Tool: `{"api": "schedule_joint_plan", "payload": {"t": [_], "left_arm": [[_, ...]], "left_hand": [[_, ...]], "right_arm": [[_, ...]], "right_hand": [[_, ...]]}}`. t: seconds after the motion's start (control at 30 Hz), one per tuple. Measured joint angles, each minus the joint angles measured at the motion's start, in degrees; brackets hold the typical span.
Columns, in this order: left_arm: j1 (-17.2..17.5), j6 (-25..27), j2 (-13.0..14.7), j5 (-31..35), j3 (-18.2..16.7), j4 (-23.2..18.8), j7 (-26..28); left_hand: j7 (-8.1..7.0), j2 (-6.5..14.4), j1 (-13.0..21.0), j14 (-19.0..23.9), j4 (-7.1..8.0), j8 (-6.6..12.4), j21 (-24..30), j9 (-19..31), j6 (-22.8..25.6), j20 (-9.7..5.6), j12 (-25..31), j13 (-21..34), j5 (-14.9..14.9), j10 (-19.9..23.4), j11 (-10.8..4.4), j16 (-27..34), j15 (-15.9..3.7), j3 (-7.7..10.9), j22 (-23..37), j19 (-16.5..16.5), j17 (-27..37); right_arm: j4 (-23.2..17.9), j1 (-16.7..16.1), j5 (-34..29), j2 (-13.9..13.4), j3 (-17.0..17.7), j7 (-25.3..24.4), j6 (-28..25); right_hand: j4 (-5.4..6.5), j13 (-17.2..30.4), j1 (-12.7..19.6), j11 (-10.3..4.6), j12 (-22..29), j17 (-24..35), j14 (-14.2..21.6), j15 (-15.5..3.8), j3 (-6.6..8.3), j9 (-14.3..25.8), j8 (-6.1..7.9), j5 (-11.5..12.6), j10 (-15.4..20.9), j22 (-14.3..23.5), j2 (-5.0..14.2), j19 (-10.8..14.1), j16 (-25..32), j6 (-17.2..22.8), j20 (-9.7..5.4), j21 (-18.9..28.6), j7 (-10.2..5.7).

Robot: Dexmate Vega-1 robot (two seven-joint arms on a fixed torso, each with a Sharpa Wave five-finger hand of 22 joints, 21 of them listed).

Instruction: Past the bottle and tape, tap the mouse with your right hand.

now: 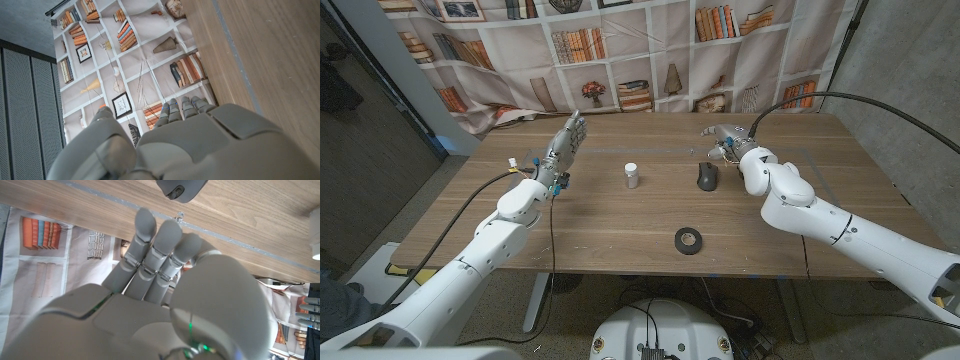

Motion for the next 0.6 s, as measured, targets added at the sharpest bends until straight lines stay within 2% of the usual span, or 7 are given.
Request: {"api": "schedule_joint_plan", "payload": {"t": [0.1, 0.2, 0.27, 0.37, 0.47, 0.53, 0.6], "left_arm": [[-0.1, 0.2, 0.0, 0.1, 0.1, 0.0, 0.0], [-0.3, 0.4, 0.0, 0.1, 0.2, 0.0, 0.0], [-0.4, 0.5, 0.0, 0.1, 0.3, 0.0, 0.0], [-0.5, 0.7, 0.0, 0.2, 0.4, 0.0, 0.0], [-0.6, 0.8, 0.1, 0.2, 0.4, 0.0, -0.1], [-0.6, 0.8, 0.1, 0.2, 0.4, 0.0, -0.1], [-0.6, 0.8, 0.2, 0.2, 0.4, 0.0, -0.1]], "left_hand": [[0.0, 0.0, 0.0, 0.0, 0.0, 0.0, 0.0, 0.0, 0.0, 0.0, -0.3, 0.0, 0.0, 0.0, 0.0, 0.0, 0.0, 0.0, 0.0, 0.0, 0.0], [0.0, 0.0, 0.0, 0.0, 0.0, 0.0, 0.0, 0.0, 0.0, 0.0, -0.4, 0.0, 0.0, 0.0, 0.0, 0.0, 0.0, 0.0, 0.0, 0.0, 0.0], [0.0, 0.0, 0.0, 0.0, 0.0, 0.0, 0.0, 0.0, 0.0, 0.0, -0.4, 0.0, 0.0, 0.0, 0.0, 0.0, 0.0, 0.0, 0.0, 0.0, 0.0], [0.0, 0.0, 0.0, 0.0, 0.0, 0.0, 0.0, 0.0, 0.0, 0.0, -0.4, 0.0, 0.0, 0.0, 0.0, 0.0, 0.0, 0.0, 0.0, 0.0, 0.0], [0.0, 0.0, 0.0, 0.0, 0.0, 0.0, 0.0, 0.0, 0.0, 0.0, -0.4, 0.0, 0.0, 0.0, 0.0, 0.0, 0.0, 0.0, 0.0, 0.0, 0.0], [0.0, 0.0, 0.0, 0.0, -0.17, 0.0, 0.0, 0.0, 0.0, 0.0, -0.4, 0.0, 0.0, 0.0, 0.0, 0.0, 0.0, -0.17, 0.0, 0.0, 0.0], [0.0, 0.0, 0.0, 0.0, -0.25, 0.0, 0.0, 0.0, 0.0, 0.0, -0.4, 0.0, 0.0, 0.0, 0.0, 0.0, 0.0, -0.25, 0.0, 0.0, 0.0]], "right_arm": [[-0.2, -0.7, 0.1, 0.1, 0.7, -0.4, 0.1], [-0.3, -1.5, 0.3, 0.1, 1.4, -1.9, 0.5], [-0.4, -2.2, 0.7, 0.2, 2.0, -3.1, 1.0], [-0.6, -3.1, 1.2, 0.2, 2.9, -4.4, 1.7], [-0.7, -3.8, 2.1, 0.2, 3.9, -5.4, 2.6], [-0.7, -4.2, 2.8, 0.2, 4.4, -5.9, 3.2], [-0.8, -4.9, 4.1, 0.1, 5.5, -6.6, 4.5]], "right_hand": [[0.49, -0.2, -0.7, 0.11, -1.2, -1.4, -0.7, 0.19, -0.24, 0.2, 0.22, -0.4, -2.4, 1.7, -0.16, -0.1, -0.7, 0.9, 0.08, -0.1, -0.91], [1.88, -1.7, -4.1, 0.07, -3.7, -2.8, -1.5, 0.16, -0.37, 0.2, 0.22, -1.9, -5.9, 3.5, -0.78, -0.3, -0.7, 1.5, 0.32, -1.4, -0.9], [2.81, -3.6, -7.2, 0.06, -6.4, -3.4, -2.7, 0.03, -1.02, 0.2, 0.26, -3.6, -8.4, 3.5, -1.02, -0.5, -0.7, 2.2, 0.19, -3.1, -1.0], [4.19, -6.7, -12.0, -0.03, -11.7, -4.1, -5.0, 0.05, -2.79, 0.2, 0.81, -7.2, -12.8, -0.2, -1.0, -1.5, -0.9, 4.2, 0.35, -6.4, -1.08], [5.42, -7.5, -16.8, 0.18, -16.1, -4.0, -7.5, 0.13, -4.32, 0.4, 1.5, -9.9, -17.7, -3.0, -0.61, -3.5, -2.3, 6.9, 0.41, -8.6, -0.04], [5.64, -7.3, -19.0, 1.0, -18.7, -4.0, -10.1, 0.16, -4.97, 0.5, 1.5, -11.3, -21.2, -4.7, -0.02, -5.4, -3.6, 8.1, 1.22, -9.9, 0.73], [5.99, -7.1, -21.1, 2.33, -21.4, -4.1, -13.7, 0.17, -5.54, 0.7, 1.5, -12.6, -24.4, -6.7, 1.02, -8.5, -5.7, 8.7, 2.36, -11.6, 1.34]]}}
